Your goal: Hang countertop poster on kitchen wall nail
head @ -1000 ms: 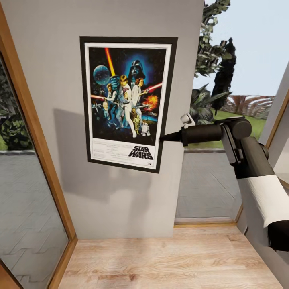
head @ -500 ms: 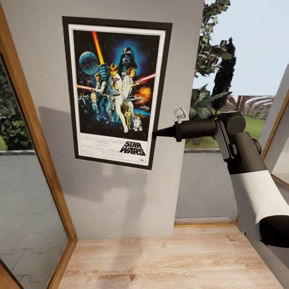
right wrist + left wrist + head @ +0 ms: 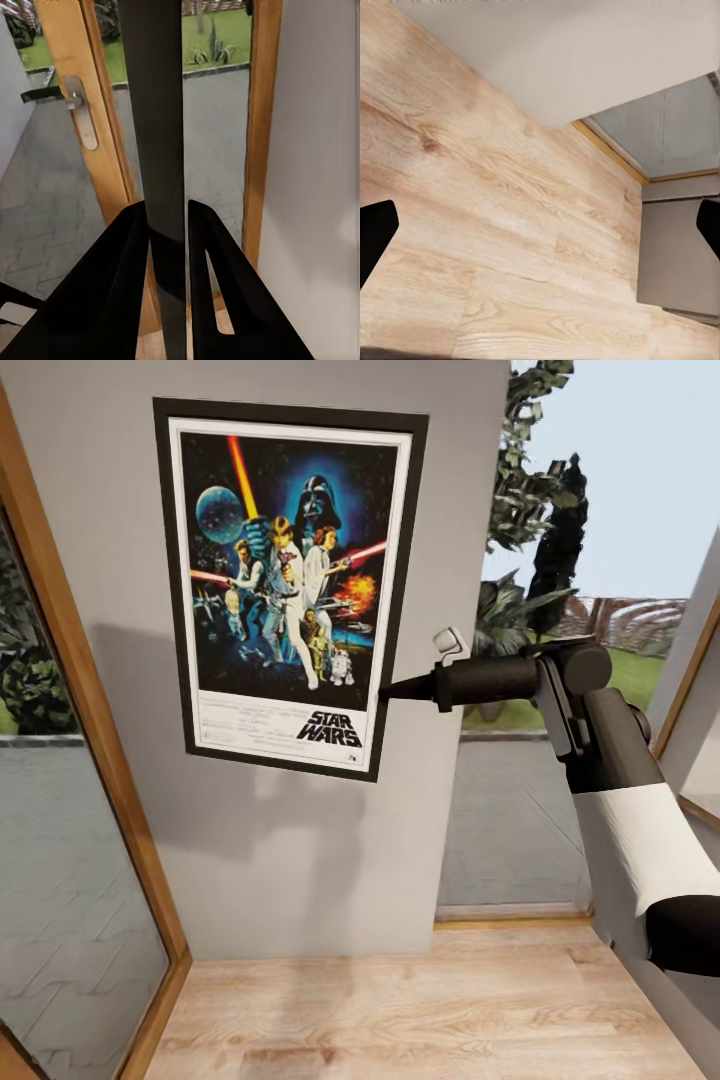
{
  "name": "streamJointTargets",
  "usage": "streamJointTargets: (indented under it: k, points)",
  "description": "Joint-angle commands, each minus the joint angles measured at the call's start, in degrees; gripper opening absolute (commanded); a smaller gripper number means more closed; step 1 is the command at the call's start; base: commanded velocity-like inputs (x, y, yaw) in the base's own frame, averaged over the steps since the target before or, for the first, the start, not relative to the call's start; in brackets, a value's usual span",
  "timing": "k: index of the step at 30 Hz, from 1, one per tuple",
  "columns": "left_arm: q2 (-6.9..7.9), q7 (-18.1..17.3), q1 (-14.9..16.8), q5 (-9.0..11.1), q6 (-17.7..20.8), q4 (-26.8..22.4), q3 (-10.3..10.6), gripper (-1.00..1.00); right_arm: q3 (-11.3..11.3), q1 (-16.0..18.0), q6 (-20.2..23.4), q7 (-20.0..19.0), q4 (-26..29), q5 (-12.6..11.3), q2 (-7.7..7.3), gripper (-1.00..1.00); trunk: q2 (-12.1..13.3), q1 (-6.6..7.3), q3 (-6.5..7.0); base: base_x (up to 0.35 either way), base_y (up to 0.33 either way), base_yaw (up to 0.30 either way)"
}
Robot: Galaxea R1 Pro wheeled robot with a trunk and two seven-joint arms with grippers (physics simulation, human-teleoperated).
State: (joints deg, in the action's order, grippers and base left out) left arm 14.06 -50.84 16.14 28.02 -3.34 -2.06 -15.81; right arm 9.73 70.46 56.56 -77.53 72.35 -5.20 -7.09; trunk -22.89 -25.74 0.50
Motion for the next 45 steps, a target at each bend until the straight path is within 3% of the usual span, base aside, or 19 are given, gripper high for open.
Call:
streamJointTargets:
  k: [1, 15, 45]
  points:
    - [0.01, -0.1, 0.0, -0.5, -0.3, 0.1, -0.4, 1.00, 0.1, 0.0, 0.7, 0.1, 0.0, -0.5, -0.07, -1.00, 0.0, -0.05, -0.02, 0.263, 0.000, 0.000]
    - [0.01, -0.1, 0.0, -0.5, -0.3, 0.1, -0.4, 1.00, 0.1, 0.0, 0.7, 0.1, 0.1, 1.6, -0.10, -1.00, 0.0, -0.05, -0.02, 0.323, 0.000, 0.000]
    - [0.09, -0.1, 0.0, -0.5, -0.3, 0.1, -0.4, 1.00, 0.2, 0.0, 0.7, 0.0, 0.3, 1.7, -0.03, -1.00, 0.0, -0.05, -0.02, 0.262, 0.000, 0.000]
